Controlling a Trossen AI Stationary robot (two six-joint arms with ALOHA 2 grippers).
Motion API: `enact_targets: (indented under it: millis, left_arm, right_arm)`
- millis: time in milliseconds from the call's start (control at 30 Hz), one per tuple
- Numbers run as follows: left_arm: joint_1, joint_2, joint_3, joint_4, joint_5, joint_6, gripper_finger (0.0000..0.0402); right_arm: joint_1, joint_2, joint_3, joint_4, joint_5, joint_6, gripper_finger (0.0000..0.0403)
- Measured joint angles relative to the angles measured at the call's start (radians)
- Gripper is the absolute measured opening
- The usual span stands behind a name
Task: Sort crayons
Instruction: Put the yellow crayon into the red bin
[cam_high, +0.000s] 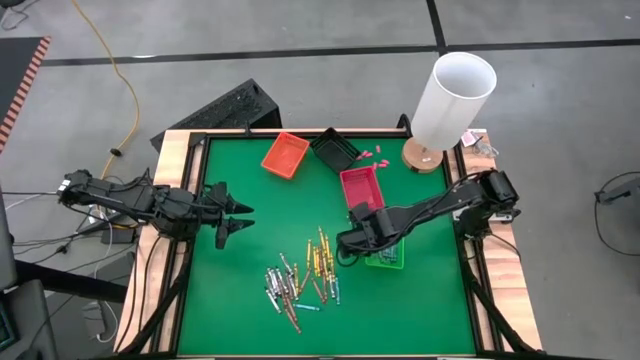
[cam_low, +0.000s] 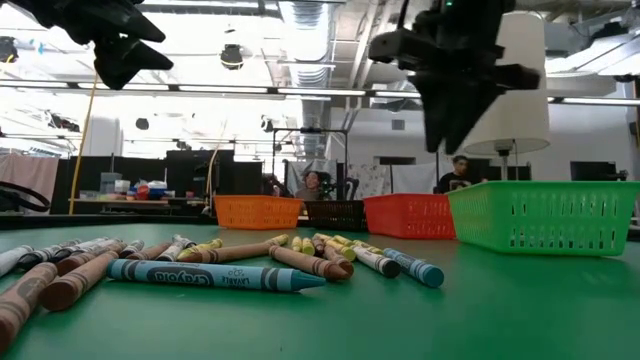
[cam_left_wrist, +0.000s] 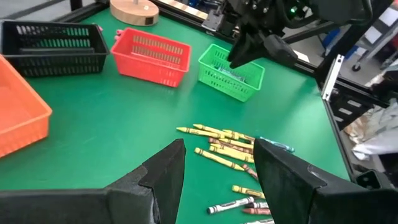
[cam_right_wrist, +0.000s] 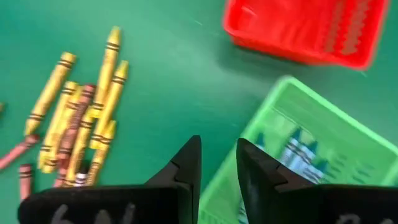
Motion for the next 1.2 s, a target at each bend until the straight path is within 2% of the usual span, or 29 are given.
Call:
enact_targets:
  millis: [200, 400, 500, 767, 967, 1067, 1200]
  left_arm:
    - [0.045, 0.000, 0.013, 0.000, 0.037, -0.027, 0.0180]
    - [0.117, 0.000, 0.092, -0.004, 0.133, -0.038, 0.0180]
    - [0.124, 0.000, 0.117, -0.006, 0.136, -0.026, 0.0180]
    - [0.124, 0.000, 0.116, 0.000, 0.050, -0.030, 0.0180]
    - [0.124, 0.001, 0.111, 0.005, -0.059, 0.026, 0.0180]
    - [0.124, 0.001, 0.111, 0.054, -0.122, 0.030, 0.0180]
    - [0.124, 0.001, 0.111, 0.073, -0.125, 0.053, 0.0180]
  right_arm:
    - [-0.040, 0.000, 0.000, 0.191, 0.056, -0.171, 0.0096]
    - [-0.091, 0.000, 0.000, 0.497, 0.105, -0.496, 0.0096]
    - [-0.115, 0.000, 0.000, 0.622, 0.104, -0.636, 0.0096]
    - [-0.159, -0.019, 0.000, 0.841, 0.107, -0.842, 0.0096]
    - [-0.149, -0.096, 0.000, 1.060, 0.112, -1.209, 0.0096]
    - [-0.147, -0.156, 0.000, 1.090, 0.113, -1.319, 0.0096]
    - [-0.139, -0.239, 0.000, 1.037, 0.121, -1.422, 0.0096]
